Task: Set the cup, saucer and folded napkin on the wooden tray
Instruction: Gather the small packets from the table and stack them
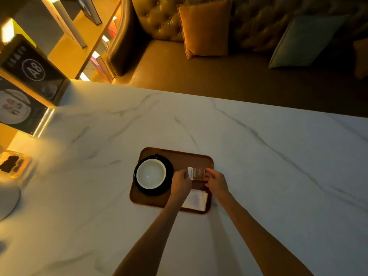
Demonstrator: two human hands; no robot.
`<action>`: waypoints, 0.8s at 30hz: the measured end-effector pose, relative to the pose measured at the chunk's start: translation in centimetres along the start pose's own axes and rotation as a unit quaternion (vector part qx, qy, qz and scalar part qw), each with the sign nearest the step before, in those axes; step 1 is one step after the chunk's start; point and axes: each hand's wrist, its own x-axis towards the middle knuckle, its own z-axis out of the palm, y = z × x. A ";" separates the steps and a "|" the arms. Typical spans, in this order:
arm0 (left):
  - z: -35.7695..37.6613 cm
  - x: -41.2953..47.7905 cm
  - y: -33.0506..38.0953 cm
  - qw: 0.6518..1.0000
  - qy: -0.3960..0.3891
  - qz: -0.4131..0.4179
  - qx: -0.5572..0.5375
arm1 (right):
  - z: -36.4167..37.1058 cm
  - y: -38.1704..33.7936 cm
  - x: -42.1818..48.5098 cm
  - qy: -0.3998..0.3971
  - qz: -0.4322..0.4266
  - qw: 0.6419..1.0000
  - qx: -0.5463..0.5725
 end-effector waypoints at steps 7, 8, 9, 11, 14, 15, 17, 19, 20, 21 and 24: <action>1.0 1.2 -0.4 0.999 0.005 0.021 0.040 | 0.3 1.2 1.3 -0.015 0.017 1.000 0.020; 1.0 1.2 -0.3 0.999 0.011 0.019 0.040 | 0.3 1.1 1.2 -0.018 0.018 0.999 0.025; 1.1 1.2 -0.3 0.999 0.014 0.019 0.040 | 0.3 1.1 1.2 -0.021 0.018 0.999 0.028; 1.2 1.1 -0.4 0.999 0.014 0.014 0.039 | 0.3 1.0 1.1 -0.026 0.015 0.999 0.023; 1.1 0.9 -0.6 0.999 0.014 0.012 0.040 | 0.2 1.1 0.8 -0.030 -0.006 1.000 0.001; 1.1 0.9 -0.7 0.999 0.013 0.015 0.042 | 0.1 1.1 0.7 -0.032 -0.022 0.999 -0.017; 1.2 0.8 -0.9 0.999 0.010 0.017 0.047 | 0.0 1.3 0.3 -0.038 -0.061 0.996 -0.058; 1.2 0.7 -1.0 0.998 0.006 0.019 0.054 | 0.0 1.5 0.0 -0.042 -0.084 0.992 -0.088; 1.2 0.6 -1.0 0.998 0.005 0.028 0.060 | 0.0 1.6 -0.2 -0.043 -0.089 0.990 -0.097; 1.1 0.4 -1.1 0.997 0.005 0.043 0.070 | 0.0 1.6 -0.3 -0.046 -0.096 0.988 -0.108; 1.0 -0.1 -1.4 0.989 -0.003 0.089 0.116 | 0.0 1.8 -0.7 -0.048 -0.152 0.972 -0.173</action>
